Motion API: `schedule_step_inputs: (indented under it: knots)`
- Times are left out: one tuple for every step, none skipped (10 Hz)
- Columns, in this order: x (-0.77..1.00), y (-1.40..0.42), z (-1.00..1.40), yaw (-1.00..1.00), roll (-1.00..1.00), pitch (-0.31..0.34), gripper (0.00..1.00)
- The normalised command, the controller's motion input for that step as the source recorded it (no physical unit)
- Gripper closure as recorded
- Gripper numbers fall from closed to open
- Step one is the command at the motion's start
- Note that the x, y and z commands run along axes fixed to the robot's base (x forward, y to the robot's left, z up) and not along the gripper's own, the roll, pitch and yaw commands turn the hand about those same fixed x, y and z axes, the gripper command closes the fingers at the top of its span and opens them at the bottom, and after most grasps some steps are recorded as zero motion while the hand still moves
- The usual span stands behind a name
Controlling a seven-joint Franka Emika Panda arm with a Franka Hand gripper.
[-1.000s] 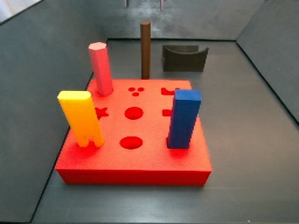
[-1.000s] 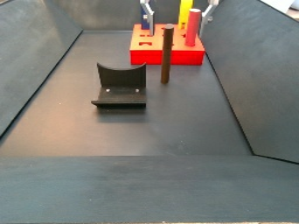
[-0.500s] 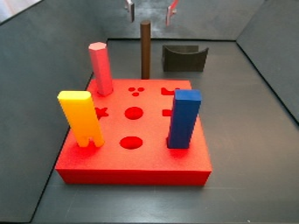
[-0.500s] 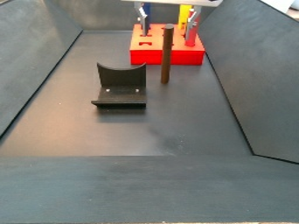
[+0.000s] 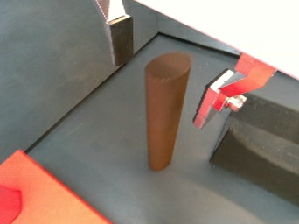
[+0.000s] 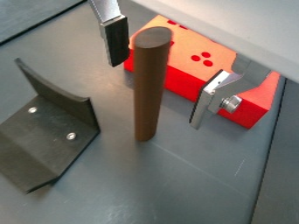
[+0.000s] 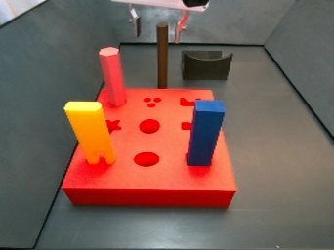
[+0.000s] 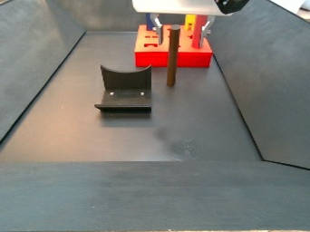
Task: Pick up the oval object. Move up. Move to above the board. Insert the oval object.
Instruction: Pick up the oval object.
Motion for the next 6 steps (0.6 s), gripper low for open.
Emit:
schedule_step_inputs:
  knots:
    - [0.15, -0.22, -0.13, 0.00, -0.01, 0.000, 0.00]
    - [0.00, 0.00, -0.15, 0.00, 0.00, 0.000, 0.00]
    - [-0.06, 0.00, -0.04, -0.03, 0.00, 0.000, 0.00]
    - [0.00, 0.00, 0.00, 0.00, 0.01, 0.000, 0.00]
    - [0.00, 0.00, 0.00, 0.00, 0.00, 0.000, 0.00]
    - [0.00, 0.00, 0.00, 0.00, 0.00, 0.000, 1.00]
